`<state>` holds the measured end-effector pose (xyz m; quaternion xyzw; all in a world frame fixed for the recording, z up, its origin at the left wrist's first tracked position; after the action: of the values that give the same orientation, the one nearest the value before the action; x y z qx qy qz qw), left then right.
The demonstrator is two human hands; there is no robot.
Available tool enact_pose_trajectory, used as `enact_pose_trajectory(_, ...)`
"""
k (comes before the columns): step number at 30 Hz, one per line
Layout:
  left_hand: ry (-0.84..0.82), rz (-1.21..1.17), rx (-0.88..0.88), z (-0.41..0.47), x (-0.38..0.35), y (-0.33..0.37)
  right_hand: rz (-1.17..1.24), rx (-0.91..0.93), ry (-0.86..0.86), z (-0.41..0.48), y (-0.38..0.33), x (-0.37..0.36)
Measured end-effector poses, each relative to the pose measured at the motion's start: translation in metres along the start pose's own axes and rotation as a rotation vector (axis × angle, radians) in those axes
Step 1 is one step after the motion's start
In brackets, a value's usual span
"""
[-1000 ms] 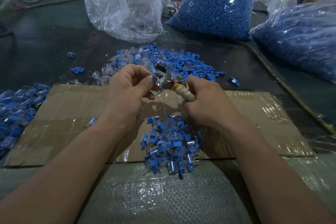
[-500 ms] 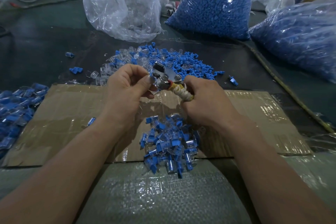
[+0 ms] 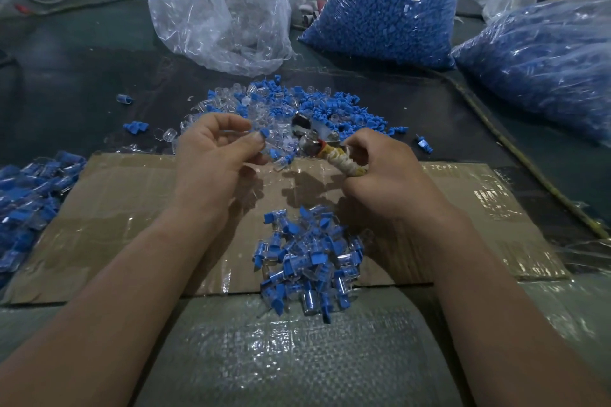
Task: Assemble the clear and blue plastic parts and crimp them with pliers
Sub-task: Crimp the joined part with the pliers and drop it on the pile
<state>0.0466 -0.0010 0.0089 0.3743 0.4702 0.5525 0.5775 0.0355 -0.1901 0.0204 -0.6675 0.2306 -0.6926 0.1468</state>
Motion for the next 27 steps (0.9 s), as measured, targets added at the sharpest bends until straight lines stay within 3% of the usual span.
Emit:
enact_pose_trajectory(3,-0.067,0.012,0.007,-0.001,0.001,0.003,-0.018,-0.095,-0.017,0.004,0.01,0.002)
enact_pose_trajectory(9,-0.458,0.062,0.126,-0.016,-0.018,0.001,-0.163,-0.179,-0.114,0.007,0.019,-0.003)
enact_pose_trajectory(19,-0.718,0.058,0.056,-0.025,-0.028,0.007,-0.206,-0.14,-0.188,0.004,0.015,-0.002)
enact_pose_trajectory(22,-0.601,0.079,0.046,-0.022,-0.024,0.005,-0.184,-0.154,-0.244,0.003,0.018,-0.001)
enact_pose_trajectory(25,-0.279,0.13,0.037,-0.011,-0.01,-0.001,-0.15,-0.174,-0.296,0.001,0.022,0.0)
enact_pose_trajectory(27,-0.084,0.34,-0.054,0.0,0.005,-0.003,-0.153,-0.169,-0.305,0.002,0.024,0.001)
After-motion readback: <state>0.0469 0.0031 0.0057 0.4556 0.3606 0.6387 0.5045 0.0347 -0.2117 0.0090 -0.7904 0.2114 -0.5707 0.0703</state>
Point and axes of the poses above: each hand's wrist, its own z-axis towards the middle knuckle, its own x-axis out of the back of the hand, y = z × x, the point moved 5 cm from there along z, towards the middle knuckle, and after that the axes turned 13 degrees about -x, right-handed, at the moved point
